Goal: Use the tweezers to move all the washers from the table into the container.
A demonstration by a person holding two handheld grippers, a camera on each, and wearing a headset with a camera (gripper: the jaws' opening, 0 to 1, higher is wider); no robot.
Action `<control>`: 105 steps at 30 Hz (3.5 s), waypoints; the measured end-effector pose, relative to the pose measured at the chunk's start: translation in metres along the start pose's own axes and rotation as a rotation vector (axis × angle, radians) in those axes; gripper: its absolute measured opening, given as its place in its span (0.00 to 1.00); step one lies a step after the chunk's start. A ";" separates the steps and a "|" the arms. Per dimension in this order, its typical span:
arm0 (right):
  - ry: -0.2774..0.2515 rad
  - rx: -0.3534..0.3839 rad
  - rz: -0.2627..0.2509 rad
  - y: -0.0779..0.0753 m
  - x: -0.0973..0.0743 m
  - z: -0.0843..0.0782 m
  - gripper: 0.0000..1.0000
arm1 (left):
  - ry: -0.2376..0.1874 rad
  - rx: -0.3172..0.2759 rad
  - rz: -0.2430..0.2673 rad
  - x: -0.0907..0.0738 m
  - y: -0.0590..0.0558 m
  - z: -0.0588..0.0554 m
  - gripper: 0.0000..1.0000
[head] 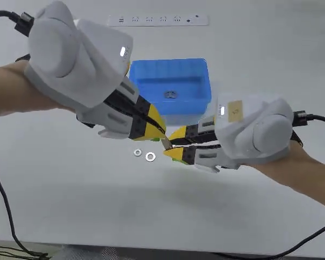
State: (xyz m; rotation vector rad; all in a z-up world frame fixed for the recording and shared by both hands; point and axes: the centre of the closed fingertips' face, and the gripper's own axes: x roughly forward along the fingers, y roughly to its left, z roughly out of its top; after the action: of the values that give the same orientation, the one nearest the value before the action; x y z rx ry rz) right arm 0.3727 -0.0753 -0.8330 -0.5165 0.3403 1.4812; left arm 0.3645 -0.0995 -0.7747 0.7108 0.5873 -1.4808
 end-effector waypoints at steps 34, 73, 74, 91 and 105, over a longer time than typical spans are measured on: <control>-0.027 0.067 -0.012 -0.013 0.009 -0.007 0.11 | 0.030 0.002 0.008 0.008 0.015 -0.007 0.06; -0.003 0.104 -0.014 -0.012 0.006 -0.012 0.10 | 0.032 -0.040 -0.012 0.014 0.016 0.000 0.06; -0.004 0.105 -0.014 -0.012 0.005 -0.011 0.10 | 0.033 -0.040 -0.013 0.013 0.017 0.000 0.06; -0.042 0.074 -0.041 -0.020 -0.009 0.021 0.10 | 0.034 0.006 0.001 -0.016 0.023 0.009 0.06; -0.057 -0.041 -0.091 -0.043 -0.023 0.059 0.10 | 0.063 0.081 0.053 -0.050 0.039 0.029 0.06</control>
State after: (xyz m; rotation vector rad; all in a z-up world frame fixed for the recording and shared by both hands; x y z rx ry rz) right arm 0.4082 -0.0644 -0.7655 -0.5154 0.2388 1.4142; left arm 0.3996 -0.0888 -0.7153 0.8322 0.5547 -1.4440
